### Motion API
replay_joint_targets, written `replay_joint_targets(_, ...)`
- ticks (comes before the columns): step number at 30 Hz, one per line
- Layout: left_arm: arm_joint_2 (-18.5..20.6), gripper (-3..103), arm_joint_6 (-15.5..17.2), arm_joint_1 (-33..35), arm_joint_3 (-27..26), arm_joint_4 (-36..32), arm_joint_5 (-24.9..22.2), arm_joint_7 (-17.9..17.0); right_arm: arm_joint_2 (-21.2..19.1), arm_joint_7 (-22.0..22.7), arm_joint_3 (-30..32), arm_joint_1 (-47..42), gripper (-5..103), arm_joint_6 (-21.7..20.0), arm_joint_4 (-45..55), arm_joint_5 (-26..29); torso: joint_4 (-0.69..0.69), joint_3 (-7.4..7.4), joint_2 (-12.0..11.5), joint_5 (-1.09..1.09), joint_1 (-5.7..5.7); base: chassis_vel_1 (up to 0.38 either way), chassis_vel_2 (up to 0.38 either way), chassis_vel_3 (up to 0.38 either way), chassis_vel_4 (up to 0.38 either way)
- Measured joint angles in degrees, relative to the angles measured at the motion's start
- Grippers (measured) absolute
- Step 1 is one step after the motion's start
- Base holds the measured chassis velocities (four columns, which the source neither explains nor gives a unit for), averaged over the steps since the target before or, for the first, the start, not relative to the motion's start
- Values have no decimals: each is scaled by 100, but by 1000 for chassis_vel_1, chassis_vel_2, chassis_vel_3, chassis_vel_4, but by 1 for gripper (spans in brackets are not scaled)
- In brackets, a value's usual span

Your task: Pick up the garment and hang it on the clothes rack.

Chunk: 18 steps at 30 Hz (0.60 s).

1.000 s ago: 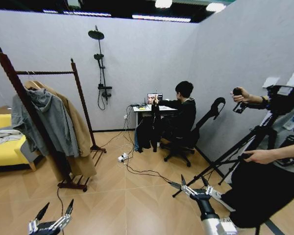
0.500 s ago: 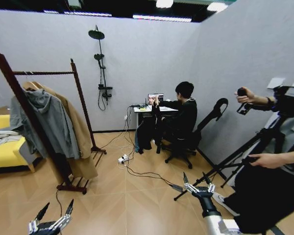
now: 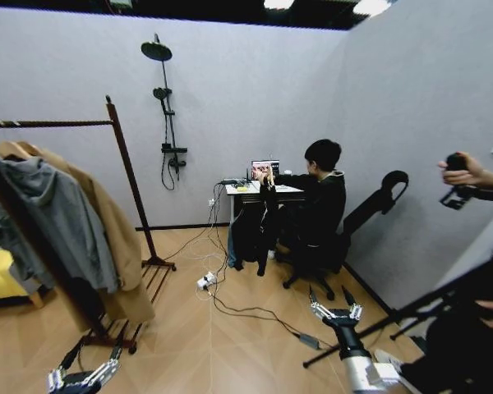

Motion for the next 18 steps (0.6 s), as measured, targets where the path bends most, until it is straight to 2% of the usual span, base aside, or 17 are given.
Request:
replay_joint_targets(10,0,100,0,0,0,0,0,0,-71,3,84,102,100,-54,112,119,2,0,0,2,0,-366,360,368,-360)
replay_joint_targets(12,0,100,0,0,0,0,0,3,-123,49,152,184,100,-384,408,159,1,1,-1,4,1,-367,348,341,-353)
replay_joint_targets(13,0,100,0,0,0,0,0,3,-123,49,152,184,100,-384,408,159,1,1,-1,4,1,-367,340,328,-352)
replay_joint_targets(15,0,100,0,-1,0,0,0,0,-340,258,245,495,100,-1141,939,611,1,0,-1,2,1,-303,304,286,-302)
replay_joint_targets(16,0,100,0,-1,0,0,0,0,-340,258,245,495,100,-1141,939,611,1,0,-1,2,1,-274,269,252,-276)
replay_joint_targets(18,0,100,0,-1,0,0,0,-1,-758,497,442,972,100,-2048,1311,1294,3,2,-3,3,8,-247,223,201,-245)
